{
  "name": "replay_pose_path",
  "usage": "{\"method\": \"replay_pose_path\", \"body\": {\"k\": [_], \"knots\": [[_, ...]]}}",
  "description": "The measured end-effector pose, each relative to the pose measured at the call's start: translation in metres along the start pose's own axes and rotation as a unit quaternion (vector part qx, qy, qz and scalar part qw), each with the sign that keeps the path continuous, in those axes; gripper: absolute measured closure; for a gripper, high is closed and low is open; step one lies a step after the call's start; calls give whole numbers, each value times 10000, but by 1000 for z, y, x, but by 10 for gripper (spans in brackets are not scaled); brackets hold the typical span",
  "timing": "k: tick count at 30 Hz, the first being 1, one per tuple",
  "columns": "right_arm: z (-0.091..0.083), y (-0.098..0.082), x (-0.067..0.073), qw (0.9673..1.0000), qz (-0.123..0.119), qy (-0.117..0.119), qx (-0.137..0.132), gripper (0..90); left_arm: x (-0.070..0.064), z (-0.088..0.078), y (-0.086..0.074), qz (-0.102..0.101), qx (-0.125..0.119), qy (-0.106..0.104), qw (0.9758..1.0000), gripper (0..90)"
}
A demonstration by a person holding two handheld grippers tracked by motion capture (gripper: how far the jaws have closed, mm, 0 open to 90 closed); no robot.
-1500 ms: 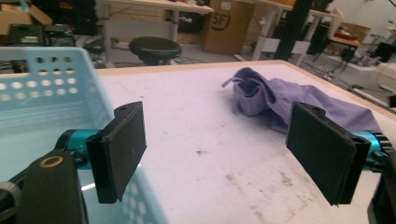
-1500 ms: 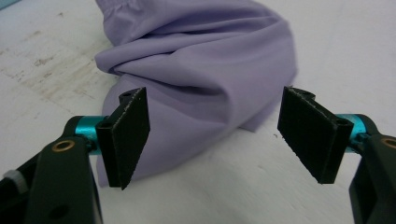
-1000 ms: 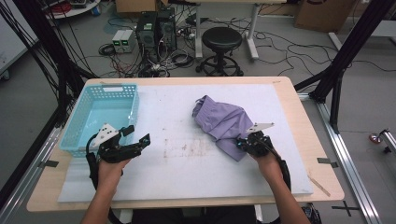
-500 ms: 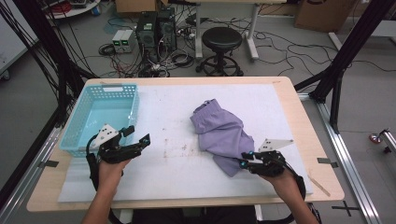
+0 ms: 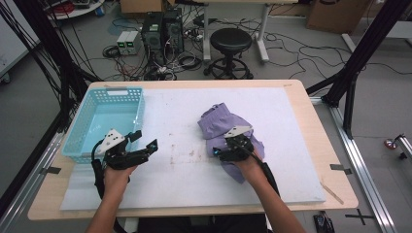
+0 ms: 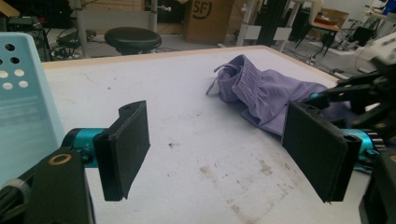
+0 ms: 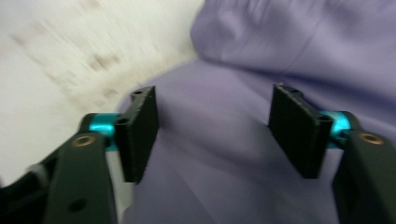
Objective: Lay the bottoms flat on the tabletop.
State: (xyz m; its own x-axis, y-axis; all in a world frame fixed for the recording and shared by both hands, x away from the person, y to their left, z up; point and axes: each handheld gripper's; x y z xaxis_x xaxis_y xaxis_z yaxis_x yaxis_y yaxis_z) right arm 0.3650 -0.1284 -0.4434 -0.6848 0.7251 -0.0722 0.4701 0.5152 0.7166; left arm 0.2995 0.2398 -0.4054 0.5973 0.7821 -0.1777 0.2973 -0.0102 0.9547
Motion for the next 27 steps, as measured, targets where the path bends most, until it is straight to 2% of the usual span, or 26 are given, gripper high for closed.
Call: {"method": "replay_pose_path", "body": {"k": [1,2,3,4,5,6,7,8,9,10,12,13,14,16,19,23,24,25,26,27], "knots": [[10,-1,3,9994,-160,-77,282,456,0,0,0,4,6,5,10000,234],[9,-1,4,9994,-200,-101,262,582,0,0,-1,14,22,7,10000,234],[6,0,5,9994,-213,-51,250,766,-1,0,-1,13,15,5,10000,236],[6,0,5,9994,-213,-51,250,766,-1,0,-2,13,26,11,10000,236],[0,0,6,9990,-237,271,280,890,0,0,-2,13,29,25,10000,238],[0,0,6,9990,-237,271,280,890,0,0,-3,11,42,26,10000,238],[-6,-4,11,9972,-366,569,304,896,0,0,-3,-2,67,37,10000,237],[-11,-7,14,9962,-434,715,255,898,0,-1,-3,-2,62,38,10000,238],[-17,-10,17,9951,-494,831,204,898,0,-1,-3,-2,43,37,10000,238],[-17,-10,17,9951,-494,831,204,898,0,-1,-3,-2,43,37,10000,243],[-29,-16,20,9934,-538,1016,36,899,0,-1,-3,0,52,34,10000,245],[-43,-23,21,9922,-571,1097,-118,900,-1,0,-4,2,65,31,10000,245],[-43,-23,21,9922,-571,1097,-118,900,-1,0,-4,2,65,31,10000,245],[-64,-35,17,9923,-553,1080,-243,900,-1,0,-4,3,77,33,10000,245],[-83,-50,10,9942,-537,881,-289,899,0,0,-4,-15,85,32,10000,245],[-96,-63,2,9963,-415,709,-247,889,0,2,-4,-10,102,39,9999,245],[-101,-66,-3,9971,-331,614,-303,735,0,2,-4,-5,119,36,9999,245],[-101,-64,-4,9976,-275,539,-349,644,0,3,-5,9,129,26,9999,245],[-101,-64,-4,9976,-275,539,-349,644,-1,4,-5,12,136,30,9999,245],[-98,-56,-3,9977,-267,395,-480,533,-1,6,-5,24,166,7,9999,245]]}}
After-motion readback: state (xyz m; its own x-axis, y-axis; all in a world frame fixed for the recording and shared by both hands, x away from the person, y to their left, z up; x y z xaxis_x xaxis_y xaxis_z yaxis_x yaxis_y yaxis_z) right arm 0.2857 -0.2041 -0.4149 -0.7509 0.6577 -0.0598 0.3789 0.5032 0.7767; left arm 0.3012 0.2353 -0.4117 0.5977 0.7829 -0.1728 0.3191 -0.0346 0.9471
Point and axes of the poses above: each handheld gripper's, and its own axes: z roughly forward along the jaws, y roughly out of its top, x roughly to its left, and after that the axes turned 3 degrees about -y, right-handed
